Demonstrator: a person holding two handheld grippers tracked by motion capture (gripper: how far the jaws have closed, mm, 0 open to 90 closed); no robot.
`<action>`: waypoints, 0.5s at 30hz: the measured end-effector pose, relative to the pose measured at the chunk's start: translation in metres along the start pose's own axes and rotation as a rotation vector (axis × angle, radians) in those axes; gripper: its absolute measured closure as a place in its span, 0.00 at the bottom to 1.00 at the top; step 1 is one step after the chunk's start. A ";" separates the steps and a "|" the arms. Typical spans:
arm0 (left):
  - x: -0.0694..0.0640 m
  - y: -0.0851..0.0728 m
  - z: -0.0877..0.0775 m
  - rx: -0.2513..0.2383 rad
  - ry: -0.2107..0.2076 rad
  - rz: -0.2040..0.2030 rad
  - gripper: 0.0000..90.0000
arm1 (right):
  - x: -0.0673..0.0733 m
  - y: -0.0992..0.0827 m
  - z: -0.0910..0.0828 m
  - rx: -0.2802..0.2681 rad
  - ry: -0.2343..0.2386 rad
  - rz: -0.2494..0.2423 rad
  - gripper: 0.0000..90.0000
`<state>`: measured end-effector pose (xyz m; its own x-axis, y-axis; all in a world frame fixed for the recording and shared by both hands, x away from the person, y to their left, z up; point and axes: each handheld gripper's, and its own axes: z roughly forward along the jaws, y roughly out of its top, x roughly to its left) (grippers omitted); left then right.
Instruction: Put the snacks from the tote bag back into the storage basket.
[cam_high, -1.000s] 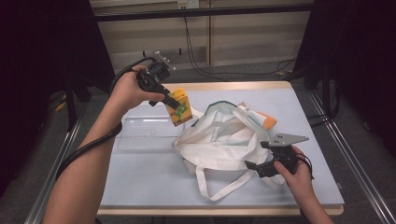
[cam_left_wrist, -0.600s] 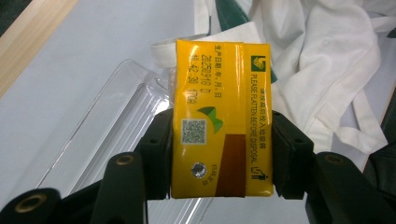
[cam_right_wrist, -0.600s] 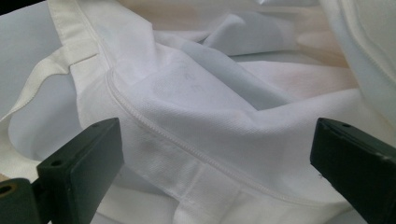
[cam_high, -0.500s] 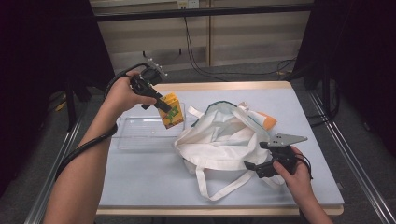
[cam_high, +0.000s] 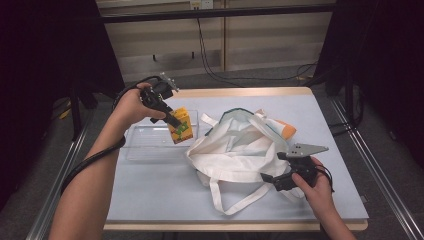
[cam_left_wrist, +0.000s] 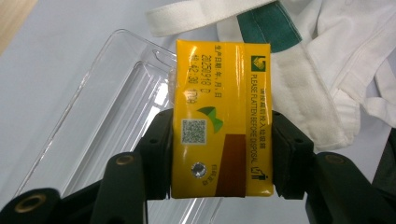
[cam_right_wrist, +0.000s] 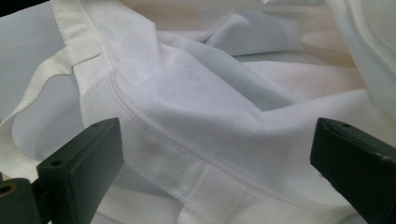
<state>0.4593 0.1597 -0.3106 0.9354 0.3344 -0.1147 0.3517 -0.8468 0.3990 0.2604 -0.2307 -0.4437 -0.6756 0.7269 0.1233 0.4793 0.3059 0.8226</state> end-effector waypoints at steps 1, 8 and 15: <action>0.002 0.000 0.000 0.028 -0.001 0.029 0.55 | 0.000 0.000 0.000 0.000 -0.001 0.000 0.03; 0.001 -0.004 0.012 0.018 -0.017 0.022 0.55 | 0.000 0.000 0.000 -0.001 0.001 0.000 0.03; 0.003 -0.008 0.022 0.036 -0.027 0.047 0.55 | 0.000 0.000 0.000 -0.001 0.001 0.001 0.03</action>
<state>0.4596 0.1584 -0.3342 0.9515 0.2826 -0.1215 0.3076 -0.8760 0.3716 0.2601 -0.2311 -0.4437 -0.6756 0.7266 0.1247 0.4793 0.3044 0.8232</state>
